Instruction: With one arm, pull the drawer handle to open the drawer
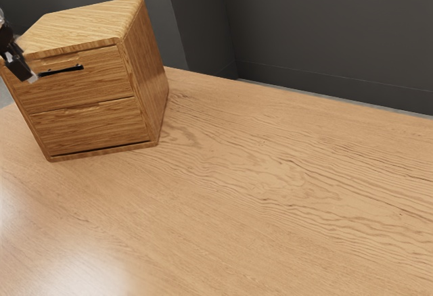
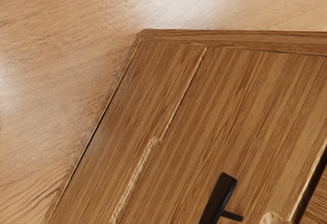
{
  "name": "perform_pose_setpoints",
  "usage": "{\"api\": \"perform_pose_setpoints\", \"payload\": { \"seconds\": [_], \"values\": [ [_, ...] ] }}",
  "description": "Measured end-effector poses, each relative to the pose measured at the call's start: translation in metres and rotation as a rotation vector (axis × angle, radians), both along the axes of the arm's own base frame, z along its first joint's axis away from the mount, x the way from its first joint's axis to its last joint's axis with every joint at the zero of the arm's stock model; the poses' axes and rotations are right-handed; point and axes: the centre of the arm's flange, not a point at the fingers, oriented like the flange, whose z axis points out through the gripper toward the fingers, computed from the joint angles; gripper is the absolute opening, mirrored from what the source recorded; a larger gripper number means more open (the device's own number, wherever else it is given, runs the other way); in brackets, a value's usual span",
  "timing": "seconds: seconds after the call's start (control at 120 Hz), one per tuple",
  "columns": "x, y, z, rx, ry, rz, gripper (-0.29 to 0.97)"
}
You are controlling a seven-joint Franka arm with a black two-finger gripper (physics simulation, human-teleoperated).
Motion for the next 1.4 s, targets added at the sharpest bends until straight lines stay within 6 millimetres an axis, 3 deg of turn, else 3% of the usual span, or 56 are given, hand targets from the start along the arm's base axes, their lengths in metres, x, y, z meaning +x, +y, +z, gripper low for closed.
{"api": "perform_pose_setpoints", "payload": {
  "seconds": [0.133, 0.292, 0.367, 0.492, 0.6, 0.667, 0.733, 0.892, 1.167, 1.4],
  "values": [
    [-0.006, 0.018, -0.012, -0.054, -0.018, 0.034, 0.68],
    [0.019, 0.014, -0.039, -0.087, 0.006, 0.011, 0.68],
    [0.022, 0.014, -0.042, -0.09, 0.009, 0.01, 0.68],
    [0.019, 0.016, -0.034, -0.082, -0.004, 0.019, 0.68],
    [0.009, 0.012, -0.001, -0.04, -0.048, 0.017, 0.68],
    [0.013, 0.002, 0.007, -0.023, -0.05, -0.002, 0.68],
    [0.021, 0.003, -0.003, -0.026, -0.035, -0.012, 0.68],
    [0.023, 0.025, -0.027, -0.036, 0.0, 0.007, 0.68],
    [0.04, 0.02, -0.035, -0.03, 0.006, -0.026, 0.68],
    [0.06, 0.015, -0.057, -0.044, 0.029, -0.055, 0.68]
  ]
}}
